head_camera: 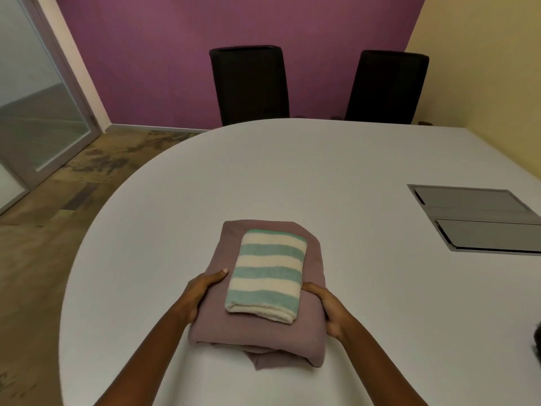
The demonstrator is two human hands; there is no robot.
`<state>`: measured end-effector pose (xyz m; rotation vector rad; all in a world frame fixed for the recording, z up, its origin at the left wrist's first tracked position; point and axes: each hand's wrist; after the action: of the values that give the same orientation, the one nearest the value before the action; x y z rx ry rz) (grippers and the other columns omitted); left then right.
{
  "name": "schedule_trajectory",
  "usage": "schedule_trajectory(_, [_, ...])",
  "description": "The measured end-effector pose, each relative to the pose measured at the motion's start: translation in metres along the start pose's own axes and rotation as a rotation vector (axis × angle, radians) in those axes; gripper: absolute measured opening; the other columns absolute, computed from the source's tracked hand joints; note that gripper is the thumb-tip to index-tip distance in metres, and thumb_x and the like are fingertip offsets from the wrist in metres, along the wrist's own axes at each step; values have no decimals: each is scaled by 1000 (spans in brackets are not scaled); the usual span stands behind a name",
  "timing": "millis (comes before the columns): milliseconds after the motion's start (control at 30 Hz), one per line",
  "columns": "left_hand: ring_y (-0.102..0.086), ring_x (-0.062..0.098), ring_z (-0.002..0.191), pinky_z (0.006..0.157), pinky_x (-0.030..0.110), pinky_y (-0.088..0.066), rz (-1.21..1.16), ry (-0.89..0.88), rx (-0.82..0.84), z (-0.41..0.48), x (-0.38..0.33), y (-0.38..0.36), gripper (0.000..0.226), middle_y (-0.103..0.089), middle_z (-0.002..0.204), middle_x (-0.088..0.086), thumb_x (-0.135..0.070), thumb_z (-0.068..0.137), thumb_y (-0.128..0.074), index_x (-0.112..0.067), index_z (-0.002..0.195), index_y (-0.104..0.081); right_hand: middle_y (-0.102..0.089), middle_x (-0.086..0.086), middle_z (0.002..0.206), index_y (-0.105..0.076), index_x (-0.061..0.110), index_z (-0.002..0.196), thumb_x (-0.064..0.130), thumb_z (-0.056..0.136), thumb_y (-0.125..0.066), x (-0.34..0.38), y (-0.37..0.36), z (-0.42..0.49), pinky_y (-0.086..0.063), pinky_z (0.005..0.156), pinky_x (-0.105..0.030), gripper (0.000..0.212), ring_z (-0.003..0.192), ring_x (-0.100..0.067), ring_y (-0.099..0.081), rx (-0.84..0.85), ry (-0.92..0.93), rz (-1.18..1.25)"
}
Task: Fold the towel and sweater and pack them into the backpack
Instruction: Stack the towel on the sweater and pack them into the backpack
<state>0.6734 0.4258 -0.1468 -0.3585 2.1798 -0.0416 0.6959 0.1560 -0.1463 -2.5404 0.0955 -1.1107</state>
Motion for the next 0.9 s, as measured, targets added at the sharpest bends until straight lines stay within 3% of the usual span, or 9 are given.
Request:
schedule_trajectory(267, [-65, 36, 98, 78, 40, -54, 35, -69, -89, -11, -37, 84, 56, -70, 106, 17, -35, 69, -73, -7, 116, -61, -66, -12, 110, -51, 12, 128, 22, 82, -63, -11, -84, 23, -54, 66, -31, 48, 95, -24, -64, 69, -20, -2])
schedule_trajectory(433, [-65, 34, 94, 73, 37, -53, 45, -72, -120, -9, -46, 130, 46, -69, 106, 18, -30, 77, -69, -6, 116, -61, -63, -13, 119, -46, 15, 133, 24, 75, -69, -25, -126, 48, -55, 64, -31, 63, 100, -25, -63, 81, -55, -19])
schedule_trajectory(533, [-65, 33, 91, 71, 37, -53, 47, -58, -134, -3, -45, 148, 43, -69, 106, 18, -29, 80, -68, -6, 116, -61, -61, -14, 121, -44, 15, 133, 22, 79, -69, -34, -140, 63, -56, 68, -35, 60, 104, -28, -62, 70, -52, -34])
schedule_trajectory(800, [-65, 34, 94, 73, 36, -53, 128, -47, -158, 14, -22, 159, 46, -67, 109, 18, -31, 86, -63, -4, 123, -56, -63, -12, 117, -48, 9, 130, 22, 78, -72, -49, -145, 79, -53, 85, -42, 59, 103, -28, -62, -80, 67, -219])
schedule_trajectory(867, [-64, 31, 93, 76, 37, -54, 225, -89, -211, 13, -21, 155, 54, -64, 114, 18, -43, 88, -57, -4, 126, -53, -60, -12, 120, -47, 7, 130, 26, 80, -70, -49, -147, 77, -53, 84, -39, 59, 104, -27, -60, -150, 105, -308])
schedule_trajectory(900, [-62, 32, 99, 85, 41, -52, 299, -103, -252, 12, -22, 152, 64, -61, 120, 18, -53, 87, -52, -5, 129, -49, -58, -11, 124, -44, 7, 132, 30, 81, -69, -49, -149, 76, -51, 87, -39, 61, 106, -27, -59, -189, 121, -372])
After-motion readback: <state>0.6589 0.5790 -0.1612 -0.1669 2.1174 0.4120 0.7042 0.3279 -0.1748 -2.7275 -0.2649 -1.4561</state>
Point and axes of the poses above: each hand's wrist, its own z-axis towards the middle knuckle, its own y-axis out of the back of the hand, x = y × z
